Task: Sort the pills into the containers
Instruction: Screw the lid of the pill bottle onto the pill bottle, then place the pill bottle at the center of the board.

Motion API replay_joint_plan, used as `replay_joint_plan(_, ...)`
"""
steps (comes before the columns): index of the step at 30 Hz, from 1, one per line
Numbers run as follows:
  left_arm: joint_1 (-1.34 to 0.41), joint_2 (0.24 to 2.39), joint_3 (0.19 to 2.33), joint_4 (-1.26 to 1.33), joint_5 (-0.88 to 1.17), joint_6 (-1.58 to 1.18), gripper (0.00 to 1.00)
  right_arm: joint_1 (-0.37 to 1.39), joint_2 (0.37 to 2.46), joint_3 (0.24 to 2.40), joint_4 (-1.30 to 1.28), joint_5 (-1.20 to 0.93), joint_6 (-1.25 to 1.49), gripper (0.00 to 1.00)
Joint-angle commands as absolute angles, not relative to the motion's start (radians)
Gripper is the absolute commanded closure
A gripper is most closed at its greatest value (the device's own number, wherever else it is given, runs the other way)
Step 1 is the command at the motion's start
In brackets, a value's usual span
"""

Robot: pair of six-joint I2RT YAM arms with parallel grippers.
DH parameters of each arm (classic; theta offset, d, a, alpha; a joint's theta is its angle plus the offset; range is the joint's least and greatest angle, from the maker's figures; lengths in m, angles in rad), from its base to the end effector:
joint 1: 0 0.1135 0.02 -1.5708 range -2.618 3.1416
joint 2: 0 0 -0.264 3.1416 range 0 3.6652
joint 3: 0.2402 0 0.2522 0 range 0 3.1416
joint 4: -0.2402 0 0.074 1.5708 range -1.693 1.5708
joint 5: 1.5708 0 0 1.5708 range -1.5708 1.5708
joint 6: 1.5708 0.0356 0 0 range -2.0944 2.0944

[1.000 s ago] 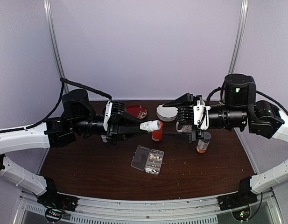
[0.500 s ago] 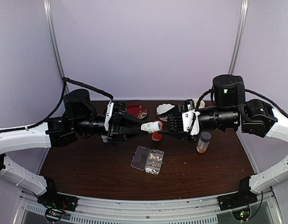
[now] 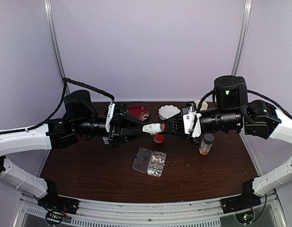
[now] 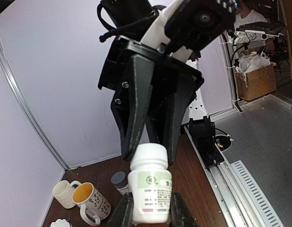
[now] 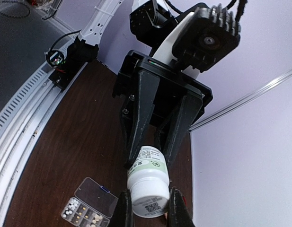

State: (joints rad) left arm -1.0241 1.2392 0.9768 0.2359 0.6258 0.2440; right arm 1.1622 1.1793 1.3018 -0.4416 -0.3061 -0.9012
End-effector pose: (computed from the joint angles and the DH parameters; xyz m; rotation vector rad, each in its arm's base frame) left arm 0.1324 -0.2577 0.3548 1.3770 1.0072 -1.0894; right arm 0.0925 0.2406 0.4131 -1.7298 0.7893 0.4667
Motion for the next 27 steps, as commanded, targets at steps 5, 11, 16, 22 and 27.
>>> replay_joint_plan(5,-1.026,1.223,0.997,0.276,0.619,0.246,1.0,1.175,1.212,1.381,-0.431,-0.313,-0.608,1.0)
replay_joint_plan(11,-1.026,1.224,1.001,0.289,0.586,0.263,1.0,1.175,1.254,1.436,-0.417,-0.382,-0.165,1.0)
replay_joint_plan(16,-1.025,1.241,1.014,0.299,0.585,0.264,0.89,1.176,1.242,1.41,-0.441,-0.37,-0.09,1.0)
replay_joint_plan(22,-1.025,1.223,0.971,0.34,0.535,0.201,0.03,1.165,1.207,1.38,-0.639,-0.232,-0.223,1.0)
replay_joint_plan(27,-1.026,1.145,0.902,0.252,0.378,0.166,0.03,1.089,1.172,1.268,-0.77,-0.152,-0.216,1.0)
